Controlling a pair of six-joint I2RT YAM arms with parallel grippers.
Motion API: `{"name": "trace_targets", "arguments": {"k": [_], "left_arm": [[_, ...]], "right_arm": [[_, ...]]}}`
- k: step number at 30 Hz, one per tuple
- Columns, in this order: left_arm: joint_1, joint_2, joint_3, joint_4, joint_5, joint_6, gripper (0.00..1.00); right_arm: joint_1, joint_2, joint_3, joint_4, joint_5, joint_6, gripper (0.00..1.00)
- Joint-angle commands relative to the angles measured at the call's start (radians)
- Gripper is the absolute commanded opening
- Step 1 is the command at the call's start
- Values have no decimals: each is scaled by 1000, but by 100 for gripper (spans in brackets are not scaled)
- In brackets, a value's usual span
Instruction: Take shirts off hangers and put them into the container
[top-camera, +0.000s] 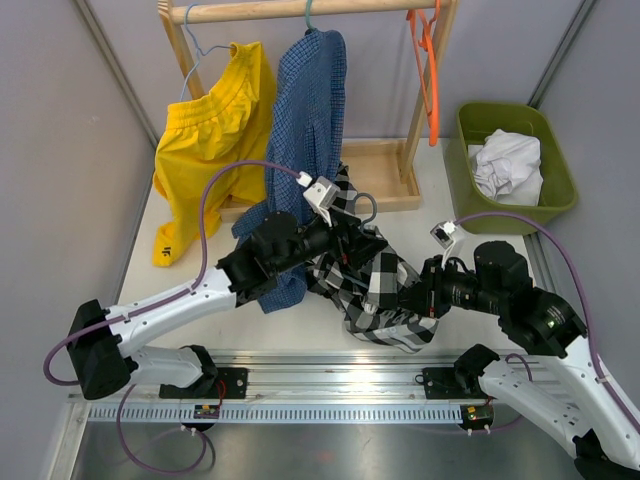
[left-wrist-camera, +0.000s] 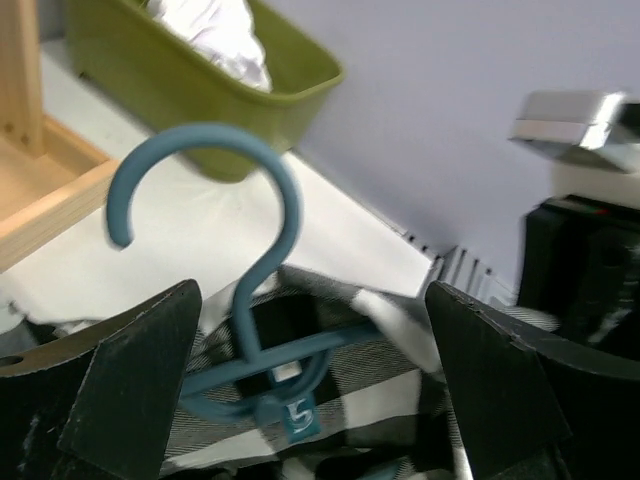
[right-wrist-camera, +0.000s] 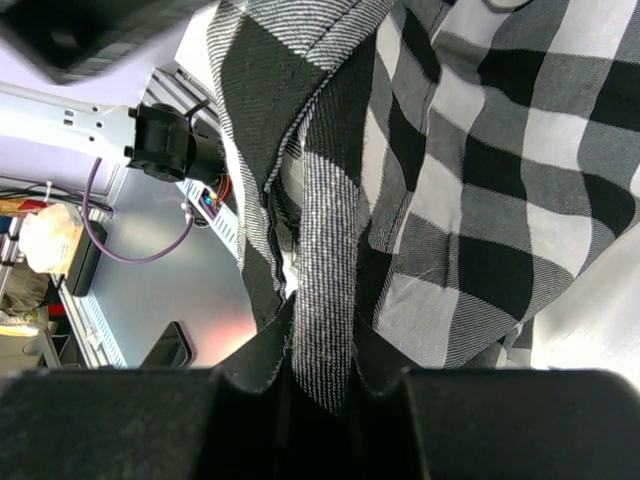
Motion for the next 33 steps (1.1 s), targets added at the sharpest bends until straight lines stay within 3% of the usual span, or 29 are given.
{"name": "trace_targets", "arguments": {"k": [1, 7, 10, 11, 13, 14, 17, 18, 26, 27, 29, 33], "left_arm": [[-1, 6, 36, -32, -108, 32, 98], [-3, -26, 17, -48, -164, 21, 95], [-1, 4, 34, -62, -139, 18, 81], [-3, 15, 42, -68, -126, 14, 67], [-3, 49, 63, -74, -87, 9, 53], [-3, 56, 66, -71, -57, 1, 40], [-3, 84, 83, -65, -30, -15, 17], [-3, 84, 86, -63, -25, -19, 2], [-3, 90, 158, -147, -78, 24, 0], [-3, 92, 181, -204, -138, 41, 0], [2, 106, 262, -252, -224, 95, 0], [47, 135, 380, -396, -287, 156, 0]], "right_arm": [[9, -24, 59, 73, -61, -13, 0], [9, -30, 55, 70, -51, -15, 0], [9, -27, 52, 81, -49, -15, 0], [9, -27, 52, 82, -51, -16, 0], [9, -29, 49, 90, -48, -13, 0], [9, -30, 49, 92, -46, -12, 0], [9, -36, 43, 96, -43, -4, 0], [9, -39, 41, 101, -43, -2, 0], [9, -33, 23, 118, -45, -5, 0], [9, -26, 21, 119, -46, -8, 5], [7, -21, 23, 112, -51, -18, 41], [9, -19, 15, 105, -45, -32, 49]]}}
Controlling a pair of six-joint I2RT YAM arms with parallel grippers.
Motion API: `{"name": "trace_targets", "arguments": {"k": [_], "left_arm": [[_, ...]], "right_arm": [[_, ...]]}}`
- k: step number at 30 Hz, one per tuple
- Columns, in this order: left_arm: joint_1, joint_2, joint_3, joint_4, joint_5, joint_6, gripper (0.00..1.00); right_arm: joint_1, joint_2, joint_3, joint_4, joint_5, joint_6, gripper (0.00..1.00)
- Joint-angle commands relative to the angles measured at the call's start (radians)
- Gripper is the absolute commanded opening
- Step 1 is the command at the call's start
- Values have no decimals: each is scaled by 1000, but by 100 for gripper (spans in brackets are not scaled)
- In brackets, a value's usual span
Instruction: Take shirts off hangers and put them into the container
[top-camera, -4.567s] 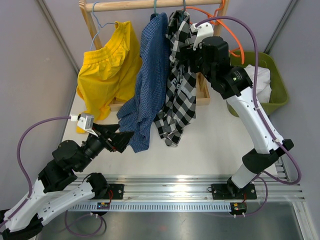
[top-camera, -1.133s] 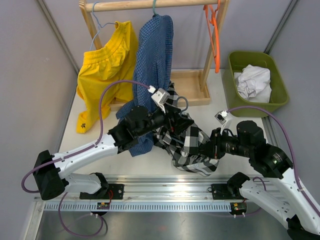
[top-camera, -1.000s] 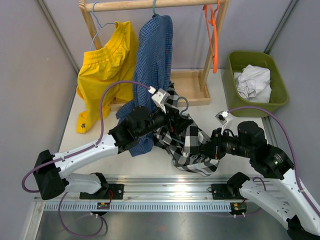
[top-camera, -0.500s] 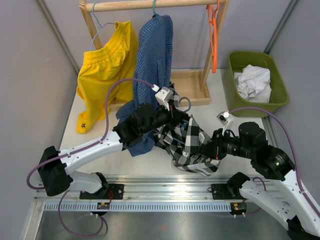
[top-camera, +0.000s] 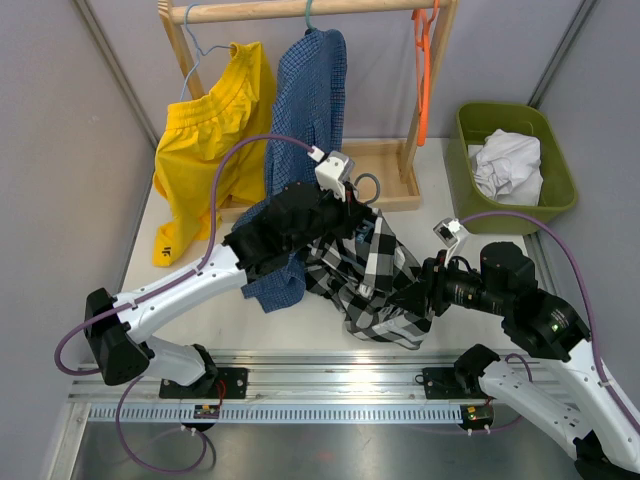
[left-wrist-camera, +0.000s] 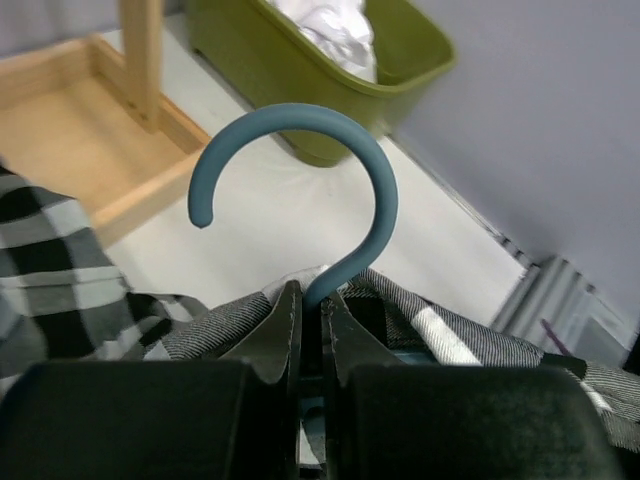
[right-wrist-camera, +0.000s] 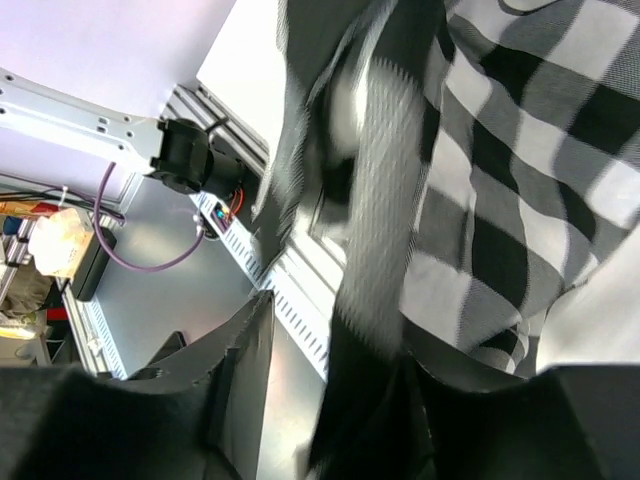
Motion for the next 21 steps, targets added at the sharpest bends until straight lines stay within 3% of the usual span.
{"name": "trace_targets", "arguments": {"k": [1, 9, 12, 14, 21], "left_arm": [[54, 15, 137, -90, -115, 85, 0], [176, 23, 194, -133, -108, 104, 0], [184, 9, 197, -132, -106, 105, 0], [184, -4, 199, -127, -94, 104, 0], [184, -64, 121, -84, 30, 32, 0]], "right_arm": [[8, -7, 11, 57, -31, -23, 50], [8, -36, -14, 49, -10, -21, 52], [6, -35, -29, 58, -8, -18, 41], [8, -33, -37, 72, -4, -17, 27], [6, -26, -61, 92, 32, -7, 12]]}}
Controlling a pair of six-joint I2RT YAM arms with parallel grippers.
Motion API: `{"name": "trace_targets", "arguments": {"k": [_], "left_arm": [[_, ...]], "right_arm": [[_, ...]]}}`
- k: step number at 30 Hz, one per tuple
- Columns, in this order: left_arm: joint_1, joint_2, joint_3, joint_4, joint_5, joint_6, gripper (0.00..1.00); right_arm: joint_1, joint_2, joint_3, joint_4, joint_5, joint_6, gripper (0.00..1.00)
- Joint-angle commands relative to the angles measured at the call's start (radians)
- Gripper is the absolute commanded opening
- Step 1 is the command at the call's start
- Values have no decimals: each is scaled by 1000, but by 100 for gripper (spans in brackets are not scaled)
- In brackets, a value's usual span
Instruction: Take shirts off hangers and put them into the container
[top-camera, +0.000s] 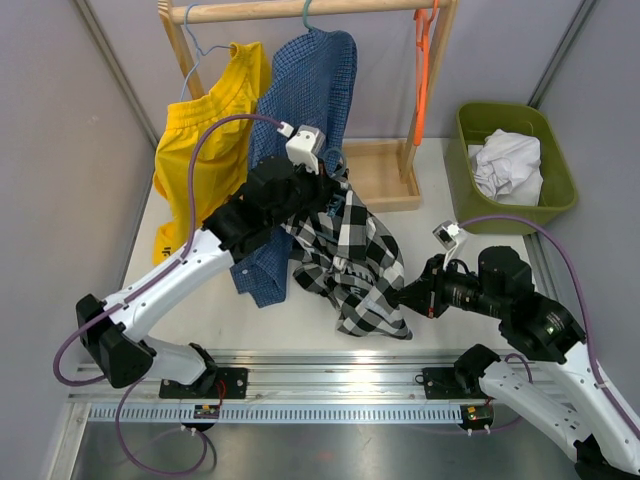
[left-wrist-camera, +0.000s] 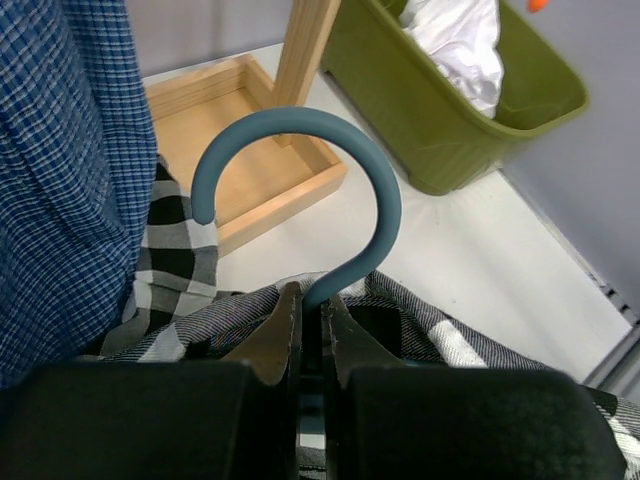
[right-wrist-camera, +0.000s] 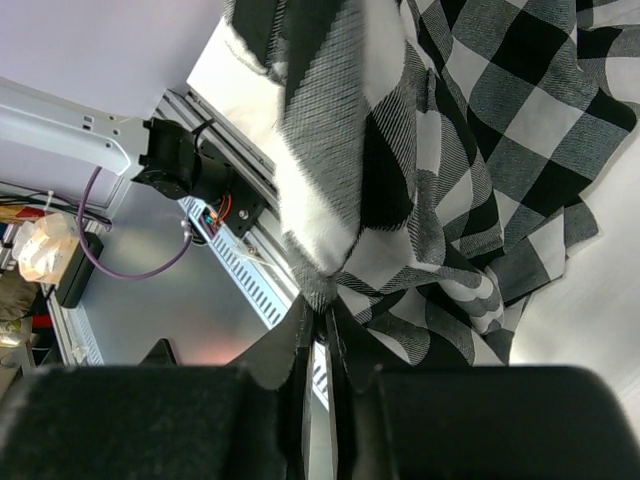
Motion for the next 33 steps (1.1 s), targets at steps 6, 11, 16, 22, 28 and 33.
{"name": "trace_targets", "arguments": {"k": [6, 11, 16, 22, 28, 33], "left_arm": [[5, -148, -136, 124, 63, -72, 0], [5, -165, -161, 90, -11, -44, 0], [9, -154, -216, 61, -131, -4, 0], [21, -188, -284, 50, -219, 2, 0], [21, -232, -308, 33, -256, 8, 0], [21, -254, -310, 15, -262, 7, 0]], "right_arm": [[8, 7, -14, 50, 43, 5, 0], [8, 2, 7, 37, 69, 2, 0], [6, -68, 76, -39, 211, -18, 0], [8, -168, 202, -165, 524, -35, 0], [8, -242, 227, -208, 808, 8, 0], [8, -289, 225, -268, 1067, 84, 0]]}}
